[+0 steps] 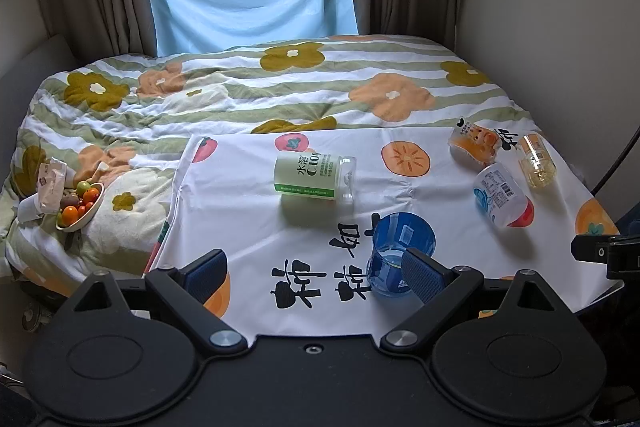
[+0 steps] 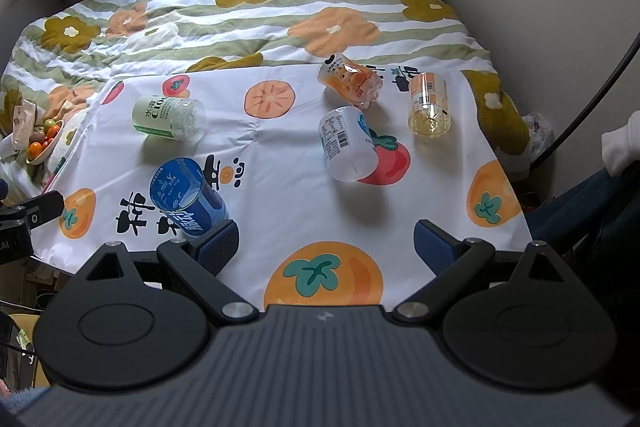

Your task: Flip cup upright

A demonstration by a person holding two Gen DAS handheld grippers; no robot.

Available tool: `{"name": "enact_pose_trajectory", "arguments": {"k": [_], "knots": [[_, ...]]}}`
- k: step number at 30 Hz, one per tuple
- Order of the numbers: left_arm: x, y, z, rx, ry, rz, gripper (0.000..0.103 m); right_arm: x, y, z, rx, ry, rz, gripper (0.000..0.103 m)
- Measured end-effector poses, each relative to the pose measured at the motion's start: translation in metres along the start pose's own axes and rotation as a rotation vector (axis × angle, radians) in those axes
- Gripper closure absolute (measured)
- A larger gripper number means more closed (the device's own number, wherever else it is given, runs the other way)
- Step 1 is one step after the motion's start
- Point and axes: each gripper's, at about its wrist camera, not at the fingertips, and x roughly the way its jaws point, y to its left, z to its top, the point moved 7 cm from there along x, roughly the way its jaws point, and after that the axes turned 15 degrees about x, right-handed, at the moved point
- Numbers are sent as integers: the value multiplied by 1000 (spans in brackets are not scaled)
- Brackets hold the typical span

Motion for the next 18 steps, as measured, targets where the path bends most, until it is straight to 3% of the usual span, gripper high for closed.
{"name": "enact_pose_trajectory", "arguments": {"k": [18], "knots": [[3, 5, -3, -19, 19, -5, 6, 0, 2, 0, 1, 0, -1, 0]]}}
